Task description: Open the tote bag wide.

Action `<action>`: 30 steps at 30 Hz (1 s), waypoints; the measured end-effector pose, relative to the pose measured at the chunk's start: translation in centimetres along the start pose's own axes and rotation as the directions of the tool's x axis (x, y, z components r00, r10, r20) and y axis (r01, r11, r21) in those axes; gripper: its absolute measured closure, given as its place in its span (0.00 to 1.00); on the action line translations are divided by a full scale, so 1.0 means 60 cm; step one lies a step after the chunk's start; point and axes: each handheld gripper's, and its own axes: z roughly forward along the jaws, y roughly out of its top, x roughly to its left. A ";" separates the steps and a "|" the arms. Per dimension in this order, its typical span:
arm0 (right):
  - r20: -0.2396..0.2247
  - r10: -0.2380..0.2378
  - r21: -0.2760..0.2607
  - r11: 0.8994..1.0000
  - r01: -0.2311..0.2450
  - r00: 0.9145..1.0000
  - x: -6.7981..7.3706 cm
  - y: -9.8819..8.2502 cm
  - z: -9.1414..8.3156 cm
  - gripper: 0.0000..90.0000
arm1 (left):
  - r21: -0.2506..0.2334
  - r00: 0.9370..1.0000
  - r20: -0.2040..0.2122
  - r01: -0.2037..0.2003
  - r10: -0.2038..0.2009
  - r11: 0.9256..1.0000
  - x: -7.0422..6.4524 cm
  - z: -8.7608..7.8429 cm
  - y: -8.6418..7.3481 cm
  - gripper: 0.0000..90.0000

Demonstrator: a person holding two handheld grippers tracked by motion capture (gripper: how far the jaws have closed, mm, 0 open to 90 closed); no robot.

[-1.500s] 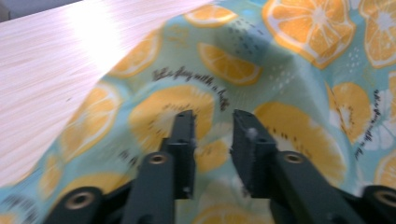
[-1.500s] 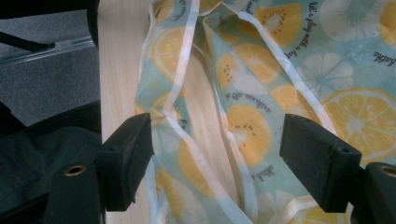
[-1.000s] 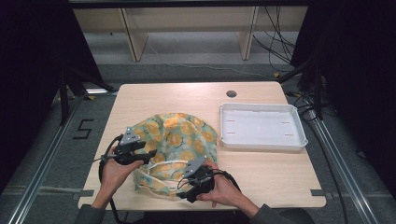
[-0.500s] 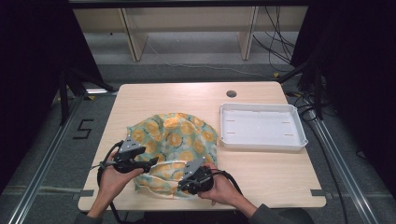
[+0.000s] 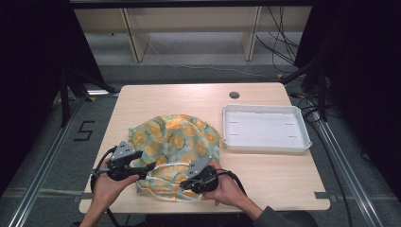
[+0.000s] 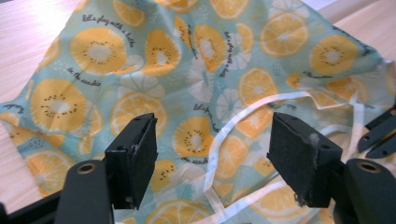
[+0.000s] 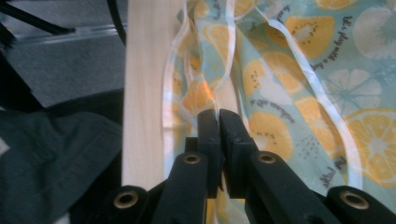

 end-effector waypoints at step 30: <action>0.175 0.103 -0.223 0.973 -0.063 0.979 -0.141 0.065 -0.112 1.00 | 0.097 0.986 -0.006 -0.163 0.165 0.982 0.010 0.035 -0.012 0.38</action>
